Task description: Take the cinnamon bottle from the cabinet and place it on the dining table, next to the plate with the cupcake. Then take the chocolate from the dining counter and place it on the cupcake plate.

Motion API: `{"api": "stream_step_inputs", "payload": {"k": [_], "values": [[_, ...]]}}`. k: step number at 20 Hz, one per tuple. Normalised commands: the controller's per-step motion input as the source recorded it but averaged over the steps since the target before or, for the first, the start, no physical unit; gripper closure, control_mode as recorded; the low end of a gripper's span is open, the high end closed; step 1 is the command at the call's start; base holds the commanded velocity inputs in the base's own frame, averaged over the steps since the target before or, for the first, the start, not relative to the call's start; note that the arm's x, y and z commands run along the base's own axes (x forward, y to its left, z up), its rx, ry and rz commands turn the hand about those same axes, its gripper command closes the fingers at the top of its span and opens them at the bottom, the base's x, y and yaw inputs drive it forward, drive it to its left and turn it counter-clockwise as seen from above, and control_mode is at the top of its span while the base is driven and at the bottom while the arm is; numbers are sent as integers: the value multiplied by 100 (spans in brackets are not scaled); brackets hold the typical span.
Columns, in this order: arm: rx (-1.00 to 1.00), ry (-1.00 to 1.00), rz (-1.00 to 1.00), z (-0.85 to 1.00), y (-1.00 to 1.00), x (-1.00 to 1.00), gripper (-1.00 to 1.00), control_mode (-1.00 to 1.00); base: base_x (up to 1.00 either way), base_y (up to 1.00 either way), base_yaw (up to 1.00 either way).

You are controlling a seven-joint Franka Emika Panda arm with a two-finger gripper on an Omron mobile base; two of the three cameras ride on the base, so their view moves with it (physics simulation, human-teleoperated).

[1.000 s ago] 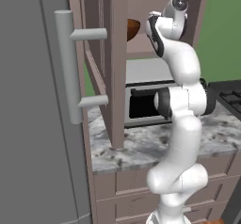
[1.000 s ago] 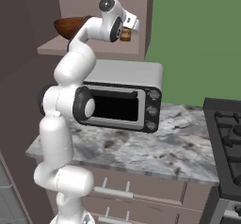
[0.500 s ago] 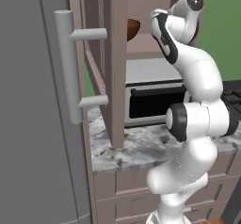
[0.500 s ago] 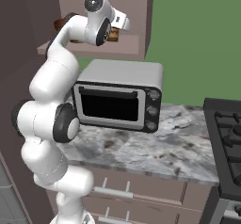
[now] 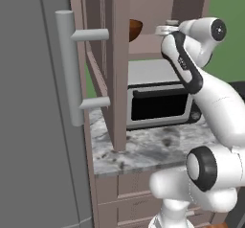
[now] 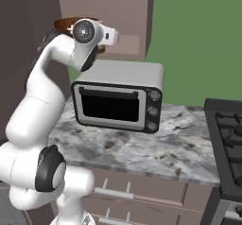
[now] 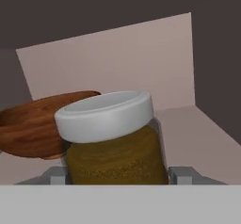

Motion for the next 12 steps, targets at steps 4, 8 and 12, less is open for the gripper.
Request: {"api": "stream_step_inputs", "payload": {"k": [4,8,12], "values": [[0,1,27,42,-11,-100,100,-100,0,0,0],[4,12,26,37,-28,-100,100,-100,0,0,0],[1,1,30,-12,-53,-95,100,-100,0,0,0]]}}
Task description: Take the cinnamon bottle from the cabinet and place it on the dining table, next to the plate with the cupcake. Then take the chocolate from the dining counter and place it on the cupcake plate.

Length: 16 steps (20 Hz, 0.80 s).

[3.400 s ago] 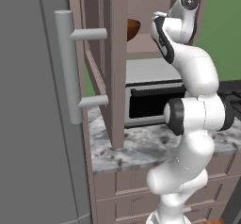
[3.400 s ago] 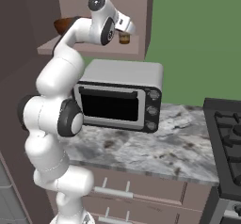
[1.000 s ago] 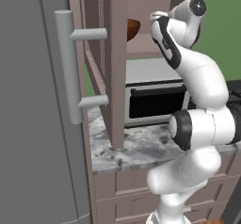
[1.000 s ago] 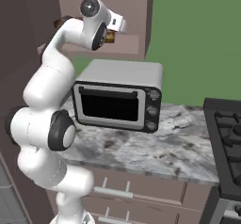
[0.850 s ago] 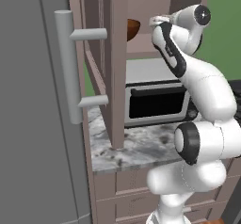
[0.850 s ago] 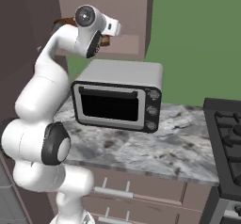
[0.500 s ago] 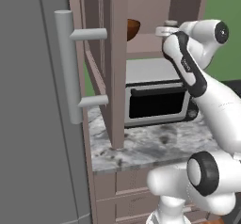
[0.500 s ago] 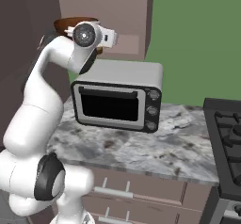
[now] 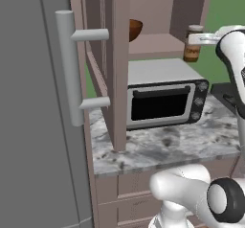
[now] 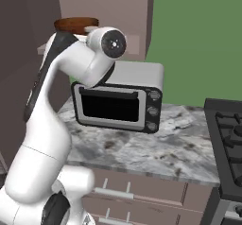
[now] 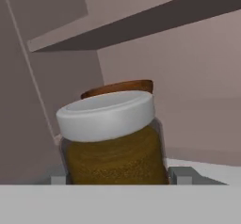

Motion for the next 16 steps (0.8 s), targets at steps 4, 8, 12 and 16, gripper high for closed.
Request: {"api": "stream_step_inputs", "payload": {"k": [4,8,12,16], "values": [[-6,-1,16,-37,-29,-74,100,-100,0,0,0],[-12,-5,0,-28,-4,-67,100,-100,0,0,0],[-6,10,0,-14,0,-33,100,-100,0,0,0],[-3,8,0,-3,0,0,100,-100,0,0,0]]}}
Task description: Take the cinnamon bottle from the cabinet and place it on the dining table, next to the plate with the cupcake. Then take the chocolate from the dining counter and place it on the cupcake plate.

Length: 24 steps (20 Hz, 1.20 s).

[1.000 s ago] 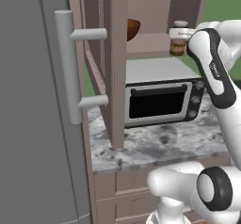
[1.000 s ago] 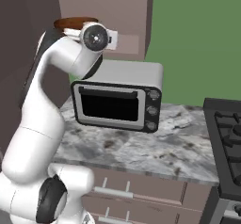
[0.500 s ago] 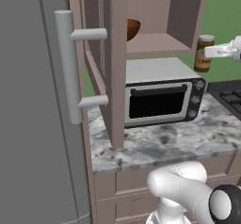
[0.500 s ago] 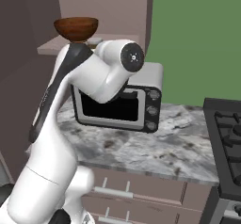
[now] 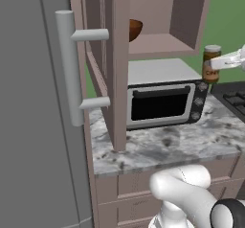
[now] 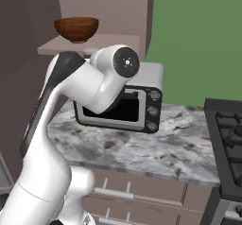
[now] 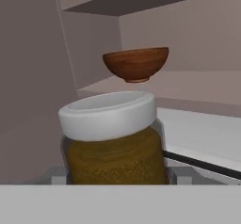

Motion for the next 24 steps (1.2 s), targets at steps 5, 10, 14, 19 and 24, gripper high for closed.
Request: {"api": "stream_step_inputs", "payload": {"k": [5,10,14,19,24], "values": [[0,0,0,0,0,0,100,100,-75,-2,-6],[0,0,0,0,0,0,100,100,-100,-7,-34],[0,0,0,0,0,0,100,100,-80,-2,-63],[0,0,0,0,0,0,100,100,-45,-6,-75],[0,0,0,0,0,0,100,100,-33,-12,-77]]}}
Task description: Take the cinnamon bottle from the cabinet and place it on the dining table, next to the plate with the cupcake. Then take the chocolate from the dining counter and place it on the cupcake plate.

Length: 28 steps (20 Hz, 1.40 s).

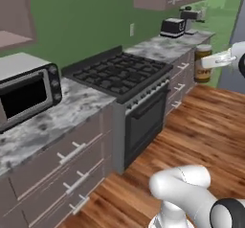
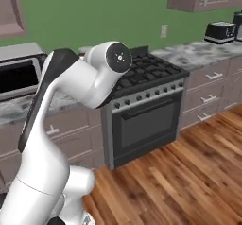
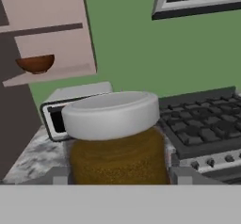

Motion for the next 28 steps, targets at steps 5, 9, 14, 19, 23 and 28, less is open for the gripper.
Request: {"api": "stream_step_inputs", "payload": {"k": [5,9,14,19,23,28], "values": [[0,0,0,0,0,0,100,100,-24,-11,-79],[0,0,0,0,0,0,100,100,-17,-15,-80],[0,0,0,0,0,0,100,100,-5,-27,-80],[0,0,0,0,0,0,100,100,0,-44,-78],[0,0,0,0,0,0,100,100,0,-81,-71],[0,0,0,0,0,0,100,100,0,-96,-67]]}}
